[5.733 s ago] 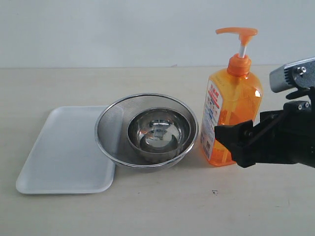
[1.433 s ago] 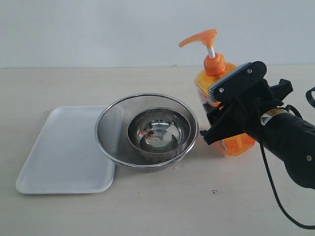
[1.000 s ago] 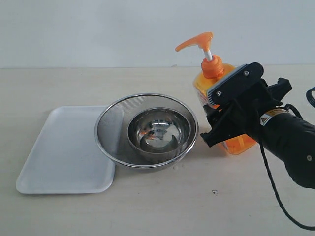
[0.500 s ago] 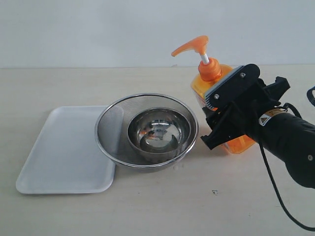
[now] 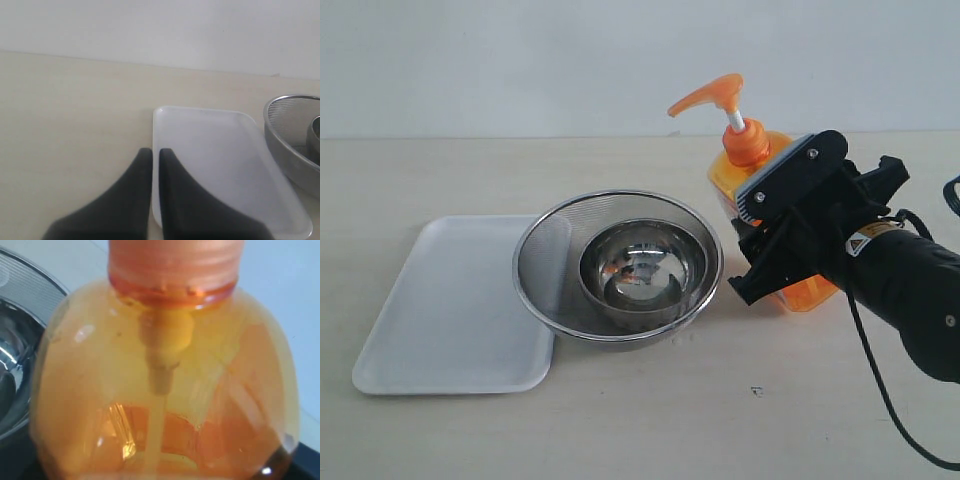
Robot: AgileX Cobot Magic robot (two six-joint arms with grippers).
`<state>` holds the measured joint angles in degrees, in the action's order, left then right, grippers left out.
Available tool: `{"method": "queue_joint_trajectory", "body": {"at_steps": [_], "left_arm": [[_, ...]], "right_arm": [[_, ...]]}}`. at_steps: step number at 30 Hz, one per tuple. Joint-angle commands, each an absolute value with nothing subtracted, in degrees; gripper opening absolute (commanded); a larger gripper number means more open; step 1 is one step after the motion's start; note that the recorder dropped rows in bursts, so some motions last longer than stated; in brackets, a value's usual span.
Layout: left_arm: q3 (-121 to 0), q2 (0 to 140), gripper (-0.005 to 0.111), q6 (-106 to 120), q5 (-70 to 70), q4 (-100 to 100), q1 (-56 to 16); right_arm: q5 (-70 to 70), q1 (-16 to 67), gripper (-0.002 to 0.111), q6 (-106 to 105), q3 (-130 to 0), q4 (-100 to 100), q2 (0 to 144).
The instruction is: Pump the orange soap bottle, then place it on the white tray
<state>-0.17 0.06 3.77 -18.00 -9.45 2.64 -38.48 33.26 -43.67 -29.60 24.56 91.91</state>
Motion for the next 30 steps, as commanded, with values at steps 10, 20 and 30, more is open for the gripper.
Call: {"method": "queue_joint_trajectory", "body": {"at_steps": [10,20,30], "left_arm": [[0.0,0.0,0.005,3.5,-14.4,-10.1,2.8],[-0.2,0.0,0.005,7.3,-7.5,-17.0,2.8],[-4.8,0.0,0.005,10.8,-12.0,-17.2,2.8]], "right_arm": [[-34.9,33.2,0.0,-44.0,-29.5,25.1,92.1],[-34.9,33.2,0.0,-44.0,-29.5,25.1,92.1],[-35.1,33.2,0.0,-44.0,-29.5,24.7,92.1]]}}
